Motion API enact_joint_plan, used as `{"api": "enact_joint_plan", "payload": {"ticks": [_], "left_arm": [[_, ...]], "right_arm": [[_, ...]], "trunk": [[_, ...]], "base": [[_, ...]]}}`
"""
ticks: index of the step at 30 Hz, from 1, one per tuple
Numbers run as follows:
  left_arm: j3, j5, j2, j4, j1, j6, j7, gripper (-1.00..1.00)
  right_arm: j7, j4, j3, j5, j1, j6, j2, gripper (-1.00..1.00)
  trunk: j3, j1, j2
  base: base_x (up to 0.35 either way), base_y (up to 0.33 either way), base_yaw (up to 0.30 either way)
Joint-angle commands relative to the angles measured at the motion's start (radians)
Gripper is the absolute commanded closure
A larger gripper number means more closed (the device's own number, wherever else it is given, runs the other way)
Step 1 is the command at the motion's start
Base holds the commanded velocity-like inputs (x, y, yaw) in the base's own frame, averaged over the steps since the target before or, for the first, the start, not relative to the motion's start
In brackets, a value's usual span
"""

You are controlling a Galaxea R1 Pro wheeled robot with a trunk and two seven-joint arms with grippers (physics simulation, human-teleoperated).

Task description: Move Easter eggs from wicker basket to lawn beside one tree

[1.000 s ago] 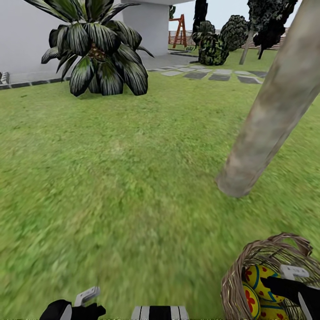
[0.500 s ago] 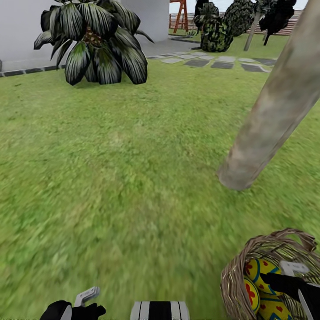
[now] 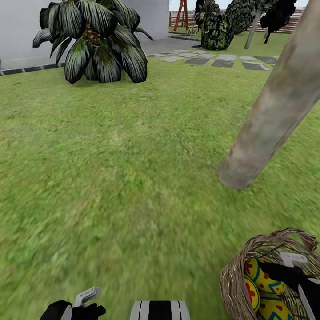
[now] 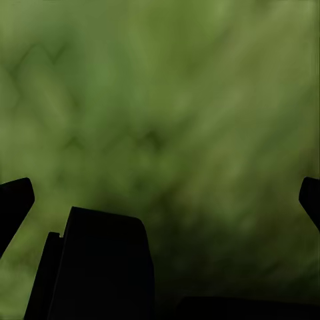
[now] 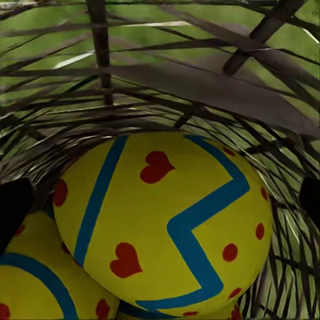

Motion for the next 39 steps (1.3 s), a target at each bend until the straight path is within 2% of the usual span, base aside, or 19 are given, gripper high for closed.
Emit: {"api": "enact_joint_plan", "payload": {"ticks": [1, 10, 17, 24, 26, 28, 30, 39], "left_arm": [[0.003, -0.003, 0.0, 0.0, 0.0, 0.005, -0.006, -1.0], [0.004, -0.003, 0.0, 0.0, 0.0, 0.005, -0.004, -1.0], [0.005, -0.003, 0.0, 0.0, 0.0, 0.005, -0.004, -1.0], [0.006, -0.003, 0.002, -0.002, 0.0, 0.006, -0.004, -1.0], [0.013, -0.001, 0.017, -0.022, 0.0, 0.007, -0.005, -1.0], [0.017, 0.005, 0.098, -0.097, 0.0, 0.015, -0.008, -1.0], [0.019, 0.007, 0.127, -0.118, 0.0, 0.018, -0.009, -1.0], [0.012, 0.008, 0.115, -0.116, 0.0, 0.019, -0.008, -1.0]], "right_arm": [[0.008, -0.002, -0.002, 0.001, 0.0, 0.004, 0.0, -1.0], [0.009, -0.002, 0.001, -0.008, 0.0, 0.004, 0.002, -1.0], [0.009, -0.003, 0.001, -0.007, 0.0, 0.004, 0.023, -1.0], [0.009, -0.003, 0.0, -0.006, 0.0, 0.004, 0.024, -1.0], [0.009, -0.004, -0.001, -0.006, -0.001, 0.004, 0.023, -1.0], [0.009, -0.004, -0.002, -0.006, -0.001, 0.004, 0.023, -1.0], [0.009, -0.005, -0.001, -0.006, -0.001, 0.004, 0.023, -1.0], [0.009, -0.005, -0.009, -0.006, -0.001, 0.004, 0.022, -1.0]], "trunk": [[-0.001, 0.0, 0.0], [-0.032, 0.003, -0.002], [-0.059, 0.007, -0.004], [-0.086, 0.01, -0.005], [-0.094, 0.011, -0.006], [-0.101, 0.012, -0.006], [-0.109, 0.012, -0.007], [-0.144, 0.016, -0.009]], "base": [[0.0, 0.0, 0.0], [0.0, 0.0, 0.0], [0.0, 0.0, 0.0], [0.0, 0.0, 0.0], [0.0, 0.0, 0.0], [0.0, 0.0, 0.0], [0.0, 0.0, 0.0], [0.0, 0.0, 0.0]]}}
